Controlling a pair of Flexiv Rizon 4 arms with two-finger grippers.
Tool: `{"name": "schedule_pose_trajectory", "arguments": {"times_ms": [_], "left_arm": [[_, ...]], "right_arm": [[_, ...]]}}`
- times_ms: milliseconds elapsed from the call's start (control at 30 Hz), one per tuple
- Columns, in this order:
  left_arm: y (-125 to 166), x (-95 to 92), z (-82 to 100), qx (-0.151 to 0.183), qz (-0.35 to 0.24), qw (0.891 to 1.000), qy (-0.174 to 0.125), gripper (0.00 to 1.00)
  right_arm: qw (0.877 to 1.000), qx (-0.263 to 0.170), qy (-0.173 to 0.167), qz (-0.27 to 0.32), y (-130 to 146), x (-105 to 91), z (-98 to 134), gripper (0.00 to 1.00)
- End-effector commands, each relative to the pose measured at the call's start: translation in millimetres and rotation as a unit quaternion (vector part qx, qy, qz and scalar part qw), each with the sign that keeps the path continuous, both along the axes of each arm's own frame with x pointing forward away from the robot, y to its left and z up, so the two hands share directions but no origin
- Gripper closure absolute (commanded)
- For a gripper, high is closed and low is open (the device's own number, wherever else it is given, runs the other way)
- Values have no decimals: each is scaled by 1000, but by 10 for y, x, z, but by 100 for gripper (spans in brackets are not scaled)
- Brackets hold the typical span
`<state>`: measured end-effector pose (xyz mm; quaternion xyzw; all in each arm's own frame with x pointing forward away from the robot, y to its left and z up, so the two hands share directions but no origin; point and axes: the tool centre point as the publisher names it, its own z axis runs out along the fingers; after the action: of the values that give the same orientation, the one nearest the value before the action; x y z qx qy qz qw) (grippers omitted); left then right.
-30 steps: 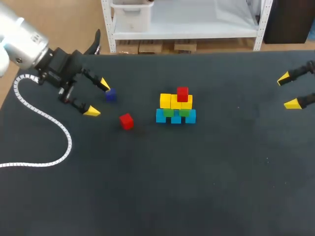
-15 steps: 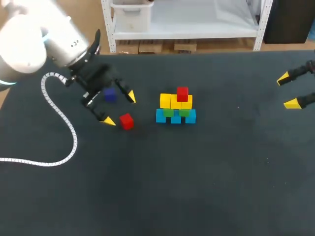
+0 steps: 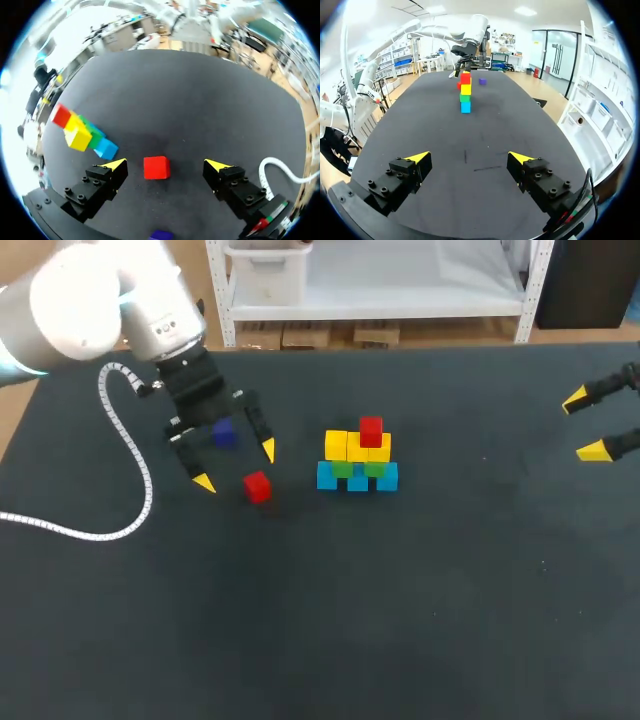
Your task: Place the blue cubes, place green cubes on the blue cubes, place the yellow cubes on the green cubes, then place the red cubes on the yellow cubes, and place purple cube on the red cubes.
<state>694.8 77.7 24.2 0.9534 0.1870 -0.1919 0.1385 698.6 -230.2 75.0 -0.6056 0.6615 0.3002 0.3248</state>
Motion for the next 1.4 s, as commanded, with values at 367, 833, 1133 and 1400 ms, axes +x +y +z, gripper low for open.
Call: {"name": "schedule_pose_trajectory", "arguments": {"times_ms": [367,833,1133,1400], "left_arm": [[-119,23,-283,67,24,996,55,0],[-110,3,-307,72,28,995,64,34],[-149,20,-306,71,40,994,68,46],[-179,-28,-290,62,55,994,74,57]], "right_arm": [[1000,1,0,0,1,4,-4,0],[1000,1,0,0,1,4,-4,0],[1000,1,0,0,1,4,-4,0],[1000,1,0,0,1,4,-4,0]]}}
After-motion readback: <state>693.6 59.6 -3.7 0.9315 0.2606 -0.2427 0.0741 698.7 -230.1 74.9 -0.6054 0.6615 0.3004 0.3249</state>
